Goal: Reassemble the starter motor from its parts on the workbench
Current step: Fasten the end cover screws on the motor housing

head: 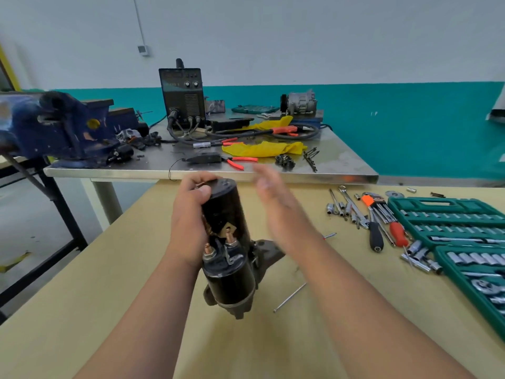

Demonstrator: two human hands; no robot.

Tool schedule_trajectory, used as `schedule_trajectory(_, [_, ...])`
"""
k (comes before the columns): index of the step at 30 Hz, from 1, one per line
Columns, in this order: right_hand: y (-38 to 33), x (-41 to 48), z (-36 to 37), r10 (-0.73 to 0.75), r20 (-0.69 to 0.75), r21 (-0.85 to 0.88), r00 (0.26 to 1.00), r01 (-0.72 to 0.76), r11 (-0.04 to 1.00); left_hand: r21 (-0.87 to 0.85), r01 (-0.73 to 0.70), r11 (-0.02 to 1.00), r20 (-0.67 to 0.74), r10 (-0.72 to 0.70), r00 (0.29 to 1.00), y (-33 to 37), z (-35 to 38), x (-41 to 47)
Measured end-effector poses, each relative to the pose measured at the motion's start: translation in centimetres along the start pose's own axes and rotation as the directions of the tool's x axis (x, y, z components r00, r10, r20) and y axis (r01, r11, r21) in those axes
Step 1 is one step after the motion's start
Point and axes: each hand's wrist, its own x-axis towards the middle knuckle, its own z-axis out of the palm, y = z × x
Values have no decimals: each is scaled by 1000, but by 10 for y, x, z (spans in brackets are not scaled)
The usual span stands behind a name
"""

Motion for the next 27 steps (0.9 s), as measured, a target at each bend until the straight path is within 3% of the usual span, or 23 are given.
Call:
schedule_trajectory(3, [28,-4,-43,96,-320,-168,942,-156,973,-22,-50,999,-91,48,995,2,-26,-5])
schedule_trajectory(4, [42,-9,-56,145,-359,-243,922,-243,939,-24,-69,997,-70,67,995,3,-37,-6])
schedule_trajectory(8, [94,-26,-56,276,-289,-465,917,-387,796,17,-85,996,95,83,992,13,-61,1])
schedule_trajectory(11, [101,-29,-41,307,-108,-682,946,-294,669,27,-35,999,151,30,988,17,-69,6])
schedule_trajectory(16, [88,-17,1,233,236,-894,943,117,432,39,44,998,282,-53,958,15,-61,9])
schedule_trajectory(18, [86,-13,10,248,289,-913,925,188,362,62,54,997,317,-71,946,14,-52,10])
schedule_trajectory(23, [80,-8,18,340,273,-939,900,171,300,77,66,995,316,-87,945,11,-39,8])
schedule_trajectory(24, [77,-8,18,335,278,-928,900,161,336,83,52,995,314,-76,946,11,-37,7])
schedule_trajectory(25, [70,-6,14,317,253,-893,914,95,439,85,41,996,310,-66,949,11,-36,6])
schedule_trajectory(27, [48,-1,2,246,126,-630,961,-114,768,83,30,996,294,-53,954,12,-36,5])
